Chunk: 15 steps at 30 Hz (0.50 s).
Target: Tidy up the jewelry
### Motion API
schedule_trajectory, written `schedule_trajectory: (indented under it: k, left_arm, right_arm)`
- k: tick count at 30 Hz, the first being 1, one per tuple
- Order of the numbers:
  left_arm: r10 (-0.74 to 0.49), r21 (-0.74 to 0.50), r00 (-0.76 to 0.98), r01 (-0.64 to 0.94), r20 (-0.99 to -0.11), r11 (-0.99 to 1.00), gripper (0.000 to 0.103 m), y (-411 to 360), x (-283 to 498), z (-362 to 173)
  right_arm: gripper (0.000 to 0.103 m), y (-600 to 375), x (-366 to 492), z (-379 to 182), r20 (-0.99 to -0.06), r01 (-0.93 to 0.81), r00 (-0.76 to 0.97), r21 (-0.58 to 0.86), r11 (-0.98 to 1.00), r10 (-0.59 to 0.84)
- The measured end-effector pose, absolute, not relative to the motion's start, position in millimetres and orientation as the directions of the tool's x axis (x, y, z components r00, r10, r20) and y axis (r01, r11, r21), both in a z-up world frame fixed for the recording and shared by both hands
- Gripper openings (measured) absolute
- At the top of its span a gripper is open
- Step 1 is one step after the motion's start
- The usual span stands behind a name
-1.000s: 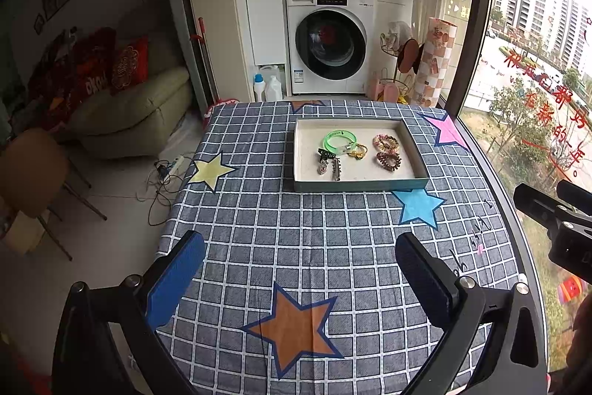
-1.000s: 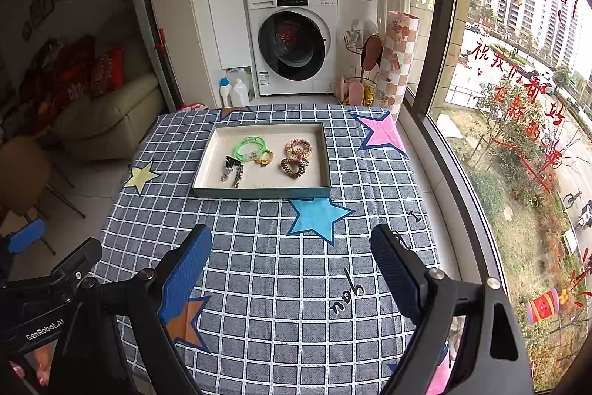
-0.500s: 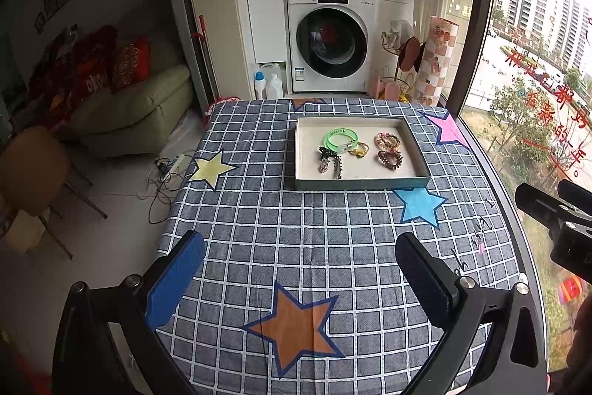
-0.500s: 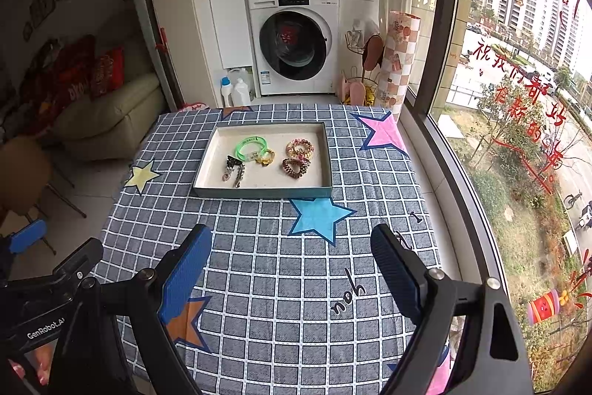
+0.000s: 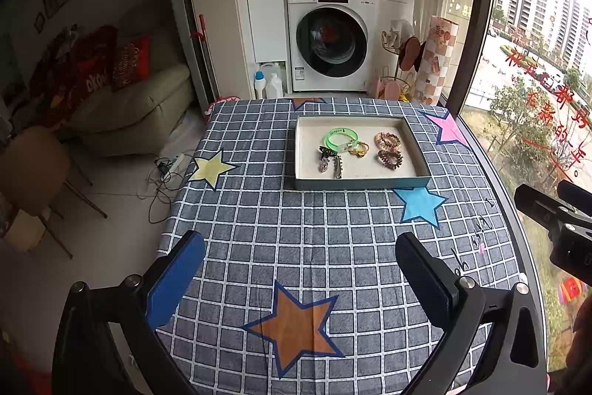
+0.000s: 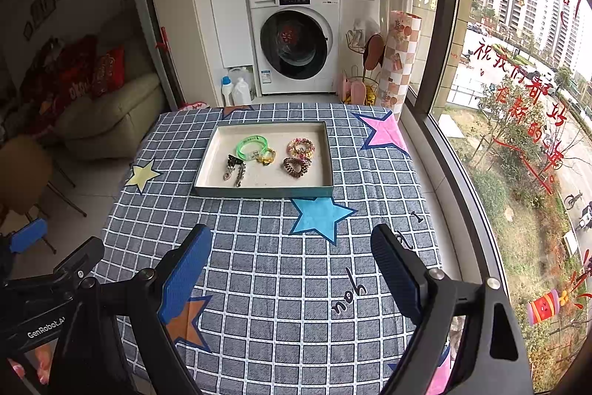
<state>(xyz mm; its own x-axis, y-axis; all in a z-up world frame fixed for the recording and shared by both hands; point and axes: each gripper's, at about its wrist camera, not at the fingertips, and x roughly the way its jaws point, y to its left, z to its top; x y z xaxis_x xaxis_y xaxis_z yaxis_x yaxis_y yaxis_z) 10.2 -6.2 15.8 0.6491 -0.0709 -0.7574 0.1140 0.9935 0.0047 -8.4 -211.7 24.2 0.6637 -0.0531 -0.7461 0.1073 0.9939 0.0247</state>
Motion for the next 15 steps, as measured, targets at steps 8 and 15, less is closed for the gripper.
schedule_trajectory:
  k: [8, 15]
  left_arm:
    - [-0.078, -0.002, 0.647, 0.118, -0.758, 0.993, 0.103, -6.1, 10.2, 15.1]
    - [-0.093, -0.014, 0.651, 0.126, -0.753, 0.992, 0.103, -6.6, 8.0, 16.7]
  right_arm:
    - [0.090, -210.1, -9.2, 21.8, -0.749, 0.103, 0.660, 0.027, 0.994, -0.048]
    - [0.090, -209.7, -9.5, 22.5, -0.750, 0.102, 0.659, 0.027, 0.994, -0.047]
